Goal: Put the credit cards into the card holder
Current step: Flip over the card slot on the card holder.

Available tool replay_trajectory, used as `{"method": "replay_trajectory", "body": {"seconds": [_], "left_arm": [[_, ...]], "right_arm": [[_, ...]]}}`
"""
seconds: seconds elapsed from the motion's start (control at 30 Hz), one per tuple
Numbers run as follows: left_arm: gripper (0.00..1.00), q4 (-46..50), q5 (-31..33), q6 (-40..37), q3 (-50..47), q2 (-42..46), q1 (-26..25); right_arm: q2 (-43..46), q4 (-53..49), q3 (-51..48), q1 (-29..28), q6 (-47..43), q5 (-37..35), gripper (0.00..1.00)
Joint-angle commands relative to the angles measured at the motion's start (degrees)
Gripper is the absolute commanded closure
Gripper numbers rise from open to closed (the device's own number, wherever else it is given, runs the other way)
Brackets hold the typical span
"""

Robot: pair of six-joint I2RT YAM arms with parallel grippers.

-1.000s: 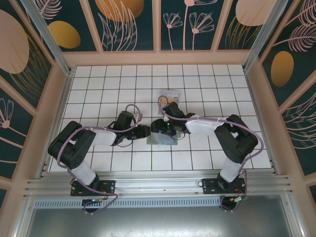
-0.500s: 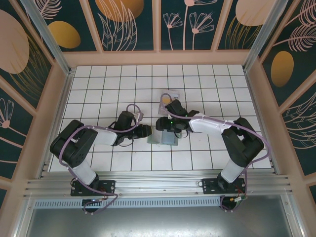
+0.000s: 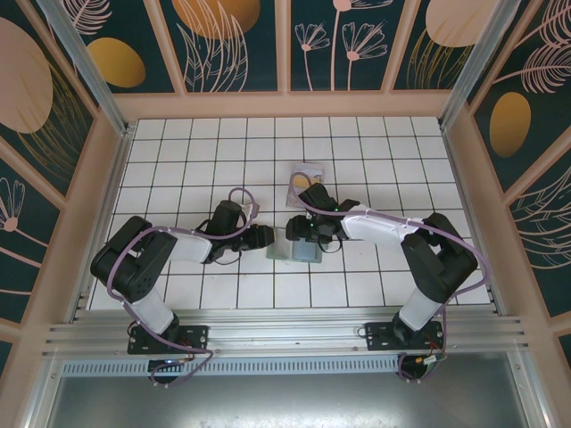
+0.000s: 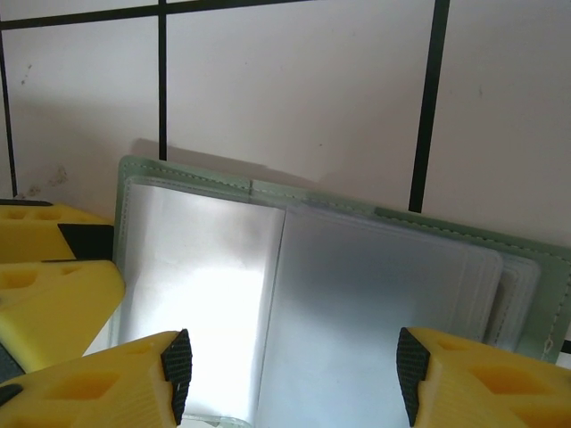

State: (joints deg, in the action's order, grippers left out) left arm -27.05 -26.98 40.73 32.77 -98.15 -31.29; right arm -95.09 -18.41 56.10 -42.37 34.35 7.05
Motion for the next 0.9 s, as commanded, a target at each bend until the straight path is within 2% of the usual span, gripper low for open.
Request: {"method": "replay_trajectory", "body": {"seconds": [0.0, 0.87], "left_arm": [[0.62, 9.0, 5.2, -1.3, -3.0, -6.1, -0.8], [0.62, 8.9, 4.8, -1.0, -2.5, -6.7, -0.8]], "right_arm": [[-0.8, -2.8, 0.3, -0.3, -1.1, -2.2, 0.36], [-1.3, -6.2, -0.3, -1.1, -0.7, -4.4, 0.35]]}}
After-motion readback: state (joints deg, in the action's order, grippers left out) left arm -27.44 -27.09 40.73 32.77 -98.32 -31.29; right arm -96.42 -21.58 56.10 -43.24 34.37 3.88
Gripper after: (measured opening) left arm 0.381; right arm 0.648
